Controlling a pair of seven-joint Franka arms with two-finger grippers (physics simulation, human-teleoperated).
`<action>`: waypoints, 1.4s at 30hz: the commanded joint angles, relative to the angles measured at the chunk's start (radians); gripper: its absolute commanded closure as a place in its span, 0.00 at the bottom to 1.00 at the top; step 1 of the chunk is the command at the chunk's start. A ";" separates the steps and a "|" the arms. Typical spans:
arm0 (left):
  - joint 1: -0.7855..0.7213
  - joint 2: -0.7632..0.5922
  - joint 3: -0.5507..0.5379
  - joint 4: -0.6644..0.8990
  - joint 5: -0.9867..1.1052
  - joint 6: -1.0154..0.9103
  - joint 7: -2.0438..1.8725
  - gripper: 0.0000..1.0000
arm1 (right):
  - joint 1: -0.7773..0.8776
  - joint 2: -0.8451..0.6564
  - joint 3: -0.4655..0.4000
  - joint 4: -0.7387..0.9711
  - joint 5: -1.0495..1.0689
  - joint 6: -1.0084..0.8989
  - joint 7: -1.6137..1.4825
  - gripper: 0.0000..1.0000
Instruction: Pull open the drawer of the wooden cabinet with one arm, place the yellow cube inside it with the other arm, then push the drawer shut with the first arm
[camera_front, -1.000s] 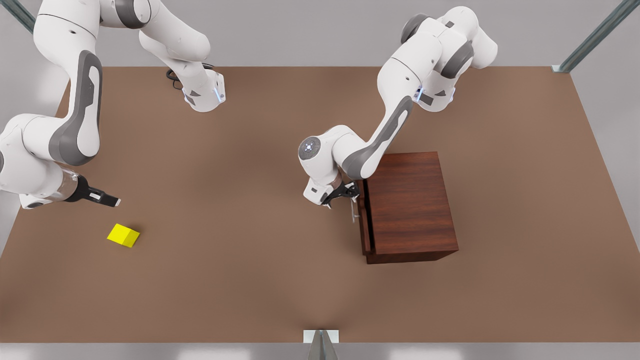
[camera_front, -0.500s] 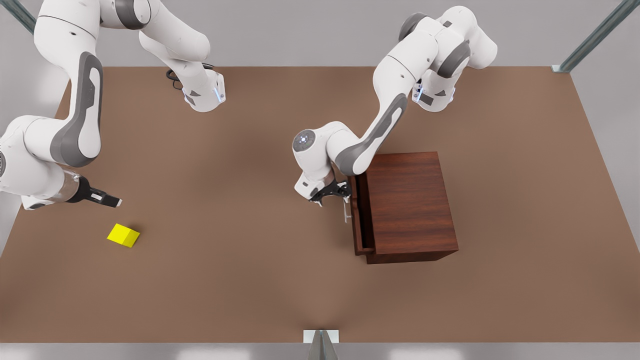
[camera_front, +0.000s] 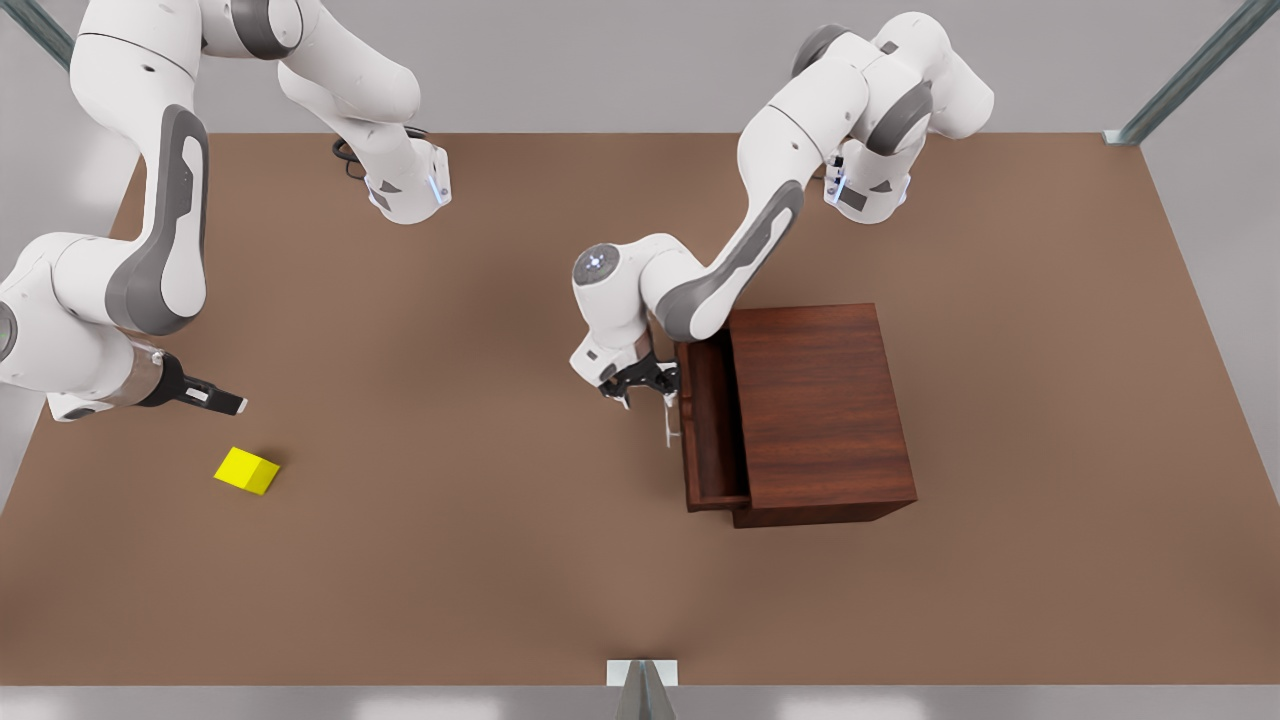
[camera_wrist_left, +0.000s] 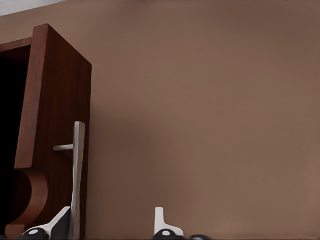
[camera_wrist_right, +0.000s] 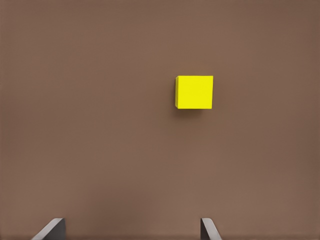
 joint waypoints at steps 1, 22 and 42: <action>-0.016 0.002 -0.013 -0.003 -0.034 0.006 0.025 0.00 | 0.000 -0.001 0.000 0.000 0.000 0.000 0.000 0.00; 0.776 -0.593 0.039 -0.167 -0.493 -0.480 1.056 0.00 | -0.081 0.447 -0.009 0.269 0.016 0.280 0.077 0.00; 0.748 -0.538 0.033 -0.172 -0.477 -0.458 1.024 0.00 | -0.293 0.504 0.253 0.178 -0.349 0.362 0.032 0.00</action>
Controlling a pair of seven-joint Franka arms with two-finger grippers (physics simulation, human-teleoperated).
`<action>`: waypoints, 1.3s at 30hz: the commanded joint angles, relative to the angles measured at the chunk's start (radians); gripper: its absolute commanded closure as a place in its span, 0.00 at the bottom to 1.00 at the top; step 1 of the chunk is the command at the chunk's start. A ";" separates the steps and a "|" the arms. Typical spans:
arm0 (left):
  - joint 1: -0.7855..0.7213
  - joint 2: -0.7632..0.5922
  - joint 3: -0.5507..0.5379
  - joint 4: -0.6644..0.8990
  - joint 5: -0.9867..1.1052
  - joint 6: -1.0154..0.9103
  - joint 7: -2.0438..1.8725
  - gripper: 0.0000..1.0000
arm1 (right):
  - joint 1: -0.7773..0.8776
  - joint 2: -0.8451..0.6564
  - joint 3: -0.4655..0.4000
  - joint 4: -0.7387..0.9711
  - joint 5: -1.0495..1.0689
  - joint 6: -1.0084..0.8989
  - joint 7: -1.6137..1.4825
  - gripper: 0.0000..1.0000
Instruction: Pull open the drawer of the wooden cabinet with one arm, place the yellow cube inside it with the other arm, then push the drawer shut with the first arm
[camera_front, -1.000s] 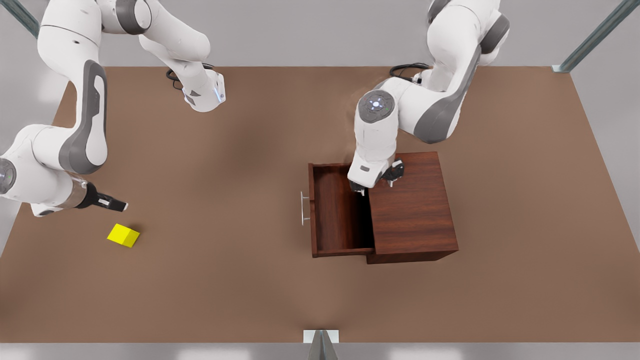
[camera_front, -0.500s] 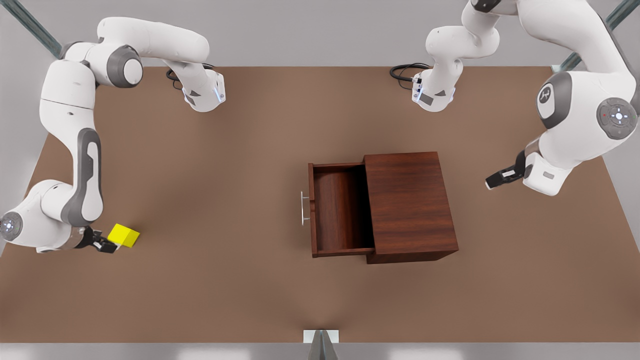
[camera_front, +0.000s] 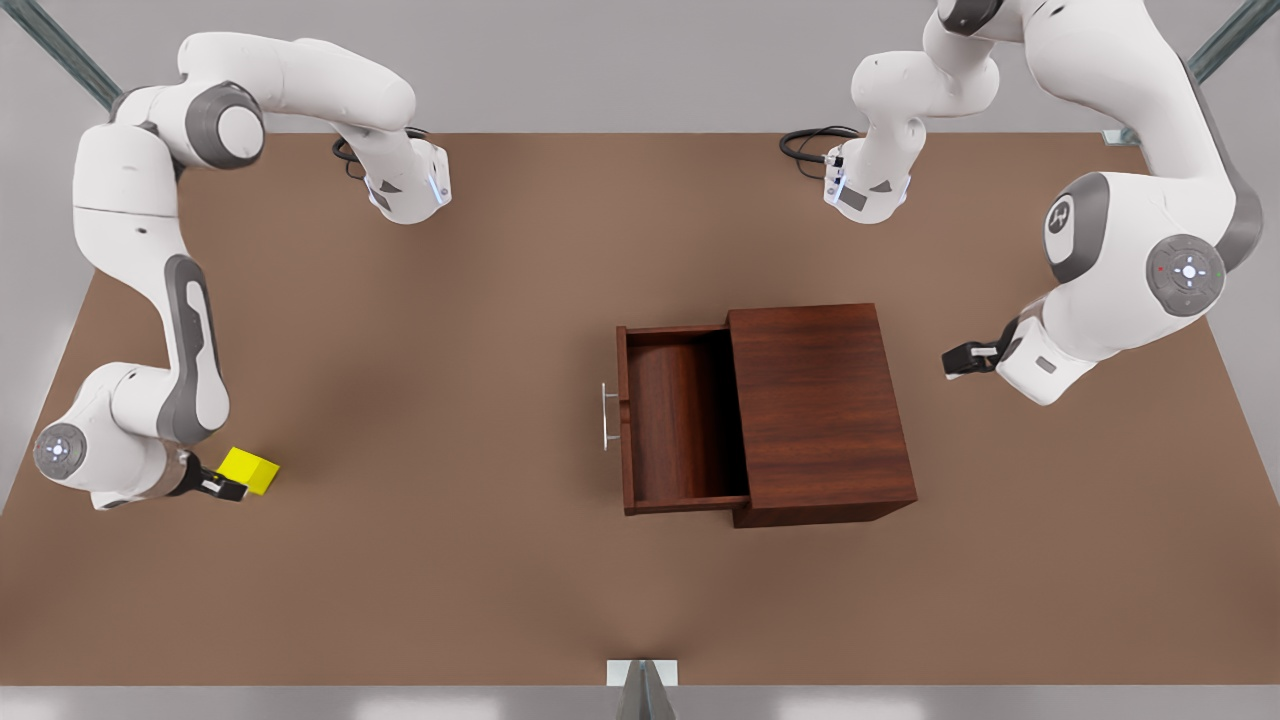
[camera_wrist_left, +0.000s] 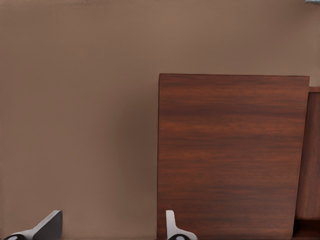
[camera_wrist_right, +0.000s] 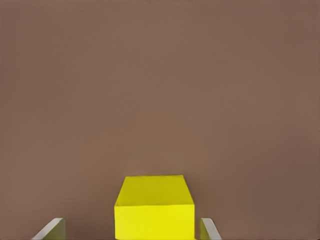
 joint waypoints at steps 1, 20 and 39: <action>0.000 -0.003 0.000 -0.001 -0.001 -0.002 0.167 0.00 | -0.012 0.003 0.014 0.001 -0.076 0.006 -0.002 0.00; -0.011 -0.038 -0.003 -0.006 0.016 -0.042 0.127 0.00 | -0.053 0.081 0.061 -0.023 -0.113 0.076 0.010 0.00; 0.003 -0.065 0.049 -0.057 -0.041 -0.036 0.110 0.00 | -0.070 0.012 0.098 -0.053 -0.104 -0.009 0.079 0.36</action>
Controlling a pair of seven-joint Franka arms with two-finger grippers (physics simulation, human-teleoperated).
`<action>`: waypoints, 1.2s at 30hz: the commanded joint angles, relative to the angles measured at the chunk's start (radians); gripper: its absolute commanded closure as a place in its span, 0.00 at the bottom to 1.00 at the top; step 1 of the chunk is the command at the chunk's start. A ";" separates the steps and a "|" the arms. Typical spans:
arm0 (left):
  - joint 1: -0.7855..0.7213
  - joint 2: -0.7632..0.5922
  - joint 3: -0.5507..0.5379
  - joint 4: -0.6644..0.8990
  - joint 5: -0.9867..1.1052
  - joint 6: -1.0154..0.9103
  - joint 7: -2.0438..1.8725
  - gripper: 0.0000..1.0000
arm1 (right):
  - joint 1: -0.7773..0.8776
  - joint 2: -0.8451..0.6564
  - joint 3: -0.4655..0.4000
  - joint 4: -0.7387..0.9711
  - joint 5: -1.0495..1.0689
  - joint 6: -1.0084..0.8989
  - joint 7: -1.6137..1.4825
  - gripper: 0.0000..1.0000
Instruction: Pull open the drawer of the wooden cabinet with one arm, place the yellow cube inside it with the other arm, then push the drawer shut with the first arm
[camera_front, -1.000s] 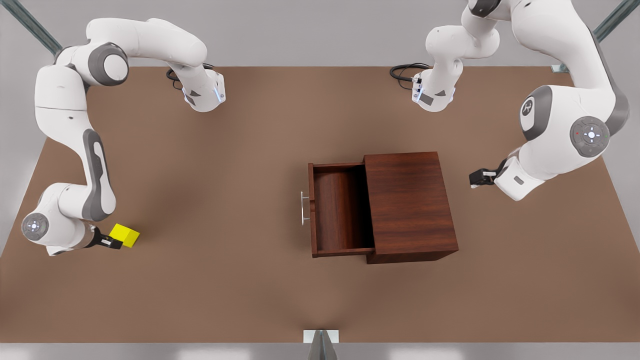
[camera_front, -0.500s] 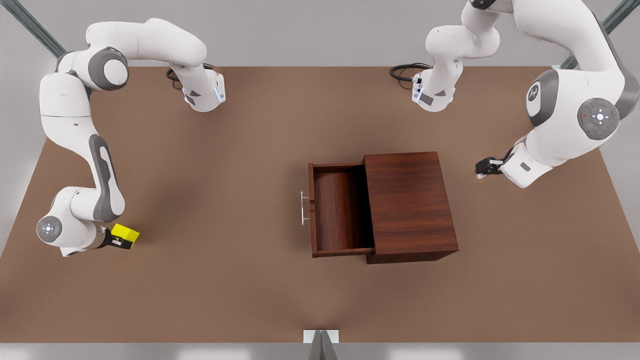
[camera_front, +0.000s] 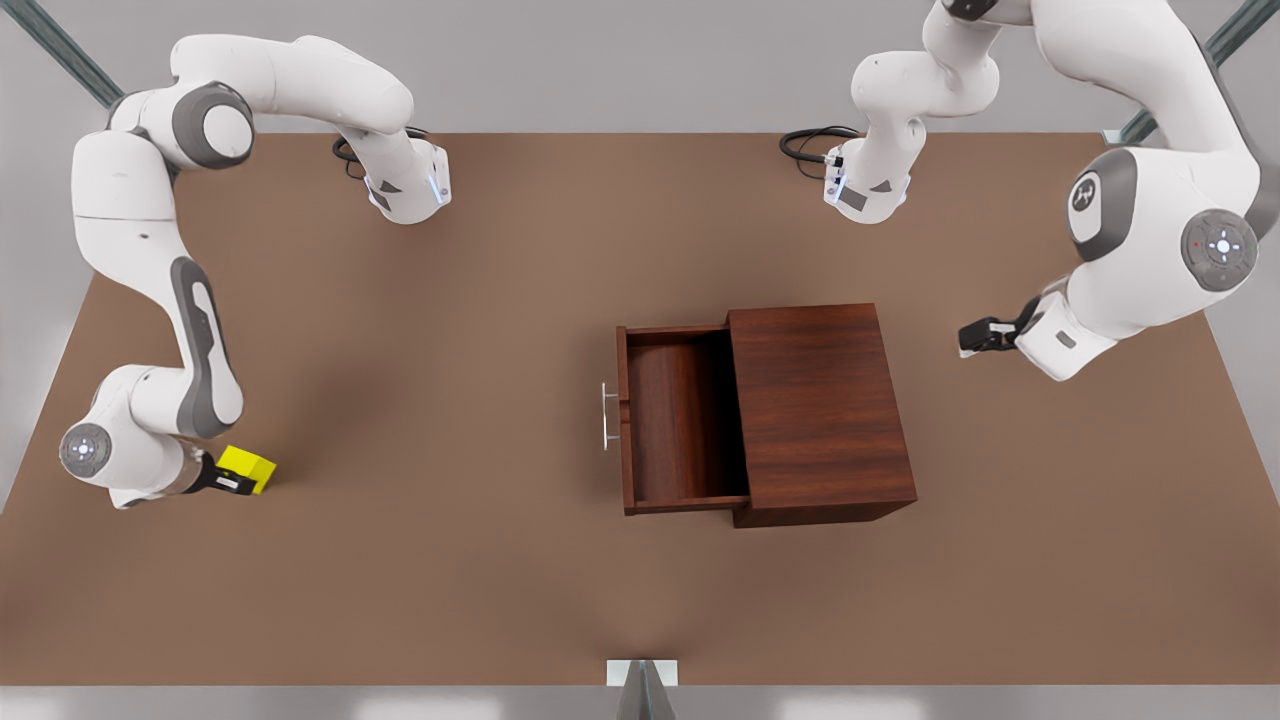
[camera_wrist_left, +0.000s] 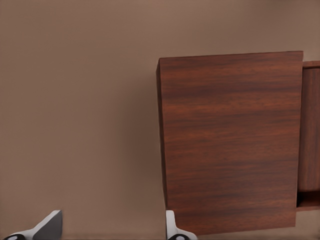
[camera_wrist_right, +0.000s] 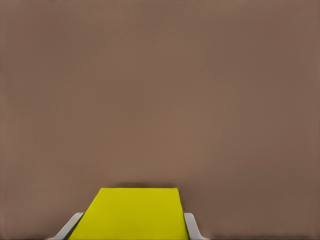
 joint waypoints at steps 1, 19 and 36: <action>0.009 0.002 0.003 0.003 -0.007 -0.011 0.007 0.00 | 0.002 -0.028 0.022 0.005 -0.002 -0.090 0.090 0.35; 0.011 0.008 0.002 -0.010 -0.007 -0.002 0.021 0.00 | 0.374 -0.083 0.367 0.246 0.058 -0.459 1.351 0.36; 0.012 0.009 -0.010 -0.008 -0.010 -0.011 0.018 0.00 | 1.006 0.073 0.208 0.503 0.083 -0.264 1.792 0.36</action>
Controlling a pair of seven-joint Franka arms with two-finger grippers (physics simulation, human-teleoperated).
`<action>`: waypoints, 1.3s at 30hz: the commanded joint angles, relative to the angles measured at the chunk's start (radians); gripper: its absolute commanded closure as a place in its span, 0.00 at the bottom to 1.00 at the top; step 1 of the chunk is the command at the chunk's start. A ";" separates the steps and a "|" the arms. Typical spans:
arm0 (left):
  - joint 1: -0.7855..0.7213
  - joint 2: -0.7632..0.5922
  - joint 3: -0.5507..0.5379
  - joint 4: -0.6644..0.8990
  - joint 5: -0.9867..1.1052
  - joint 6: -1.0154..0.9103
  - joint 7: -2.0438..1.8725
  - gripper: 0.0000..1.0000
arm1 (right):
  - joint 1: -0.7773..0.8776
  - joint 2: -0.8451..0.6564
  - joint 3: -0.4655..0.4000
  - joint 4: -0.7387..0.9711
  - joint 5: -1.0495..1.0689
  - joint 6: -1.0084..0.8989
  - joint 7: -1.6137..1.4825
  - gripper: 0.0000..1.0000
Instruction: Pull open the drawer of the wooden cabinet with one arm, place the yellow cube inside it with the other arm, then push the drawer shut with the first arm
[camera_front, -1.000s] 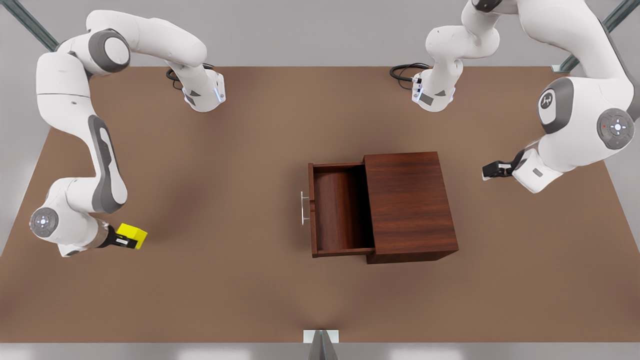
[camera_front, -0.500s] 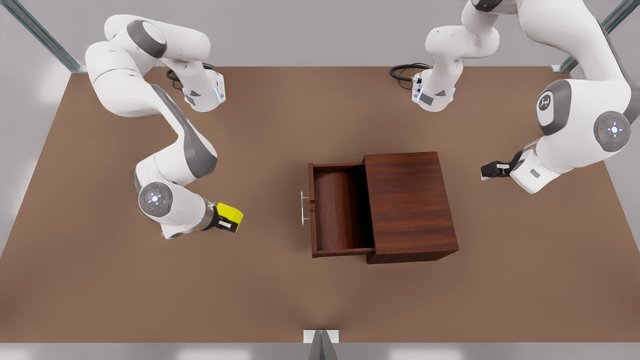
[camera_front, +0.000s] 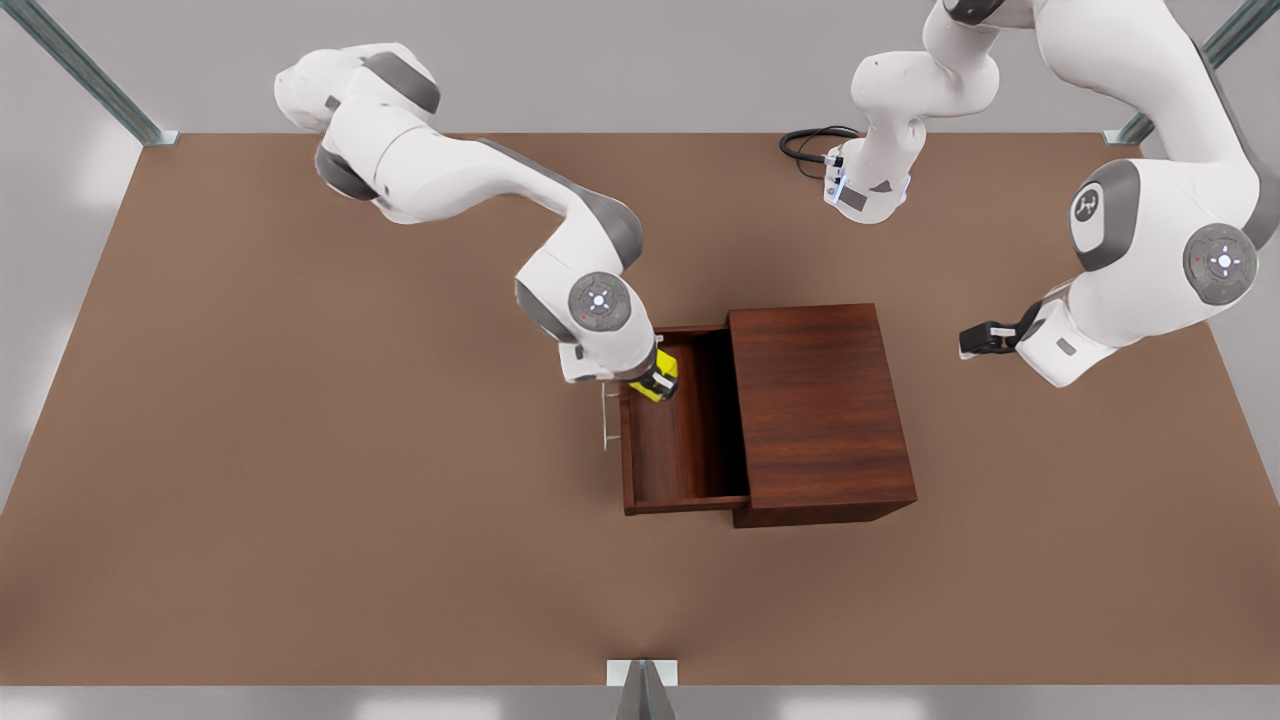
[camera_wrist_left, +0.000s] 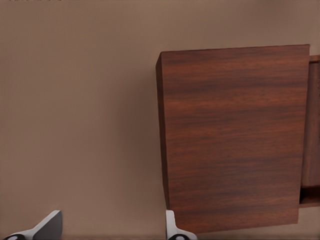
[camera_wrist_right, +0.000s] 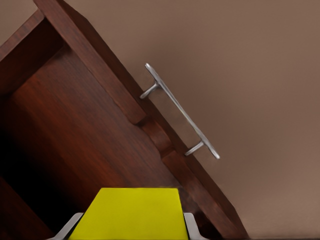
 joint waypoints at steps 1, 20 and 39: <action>0.000 0.001 0.000 0.001 0.001 -0.003 0.005 0.00 | 0.025 0.006 -0.016 0.009 -0.001 0.075 0.539 0.36; -0.102 0.063 -0.012 0.173 0.011 0.006 -0.009 0.00 | -0.689 -0.230 0.093 -0.005 -0.047 -0.475 -0.546 0.00; -0.840 0.690 0.040 0.631 0.315 0.813 -1.845 0.00 | -0.293 -0.429 -0.711 -0.528 0.300 -0.096 -1.327 0.00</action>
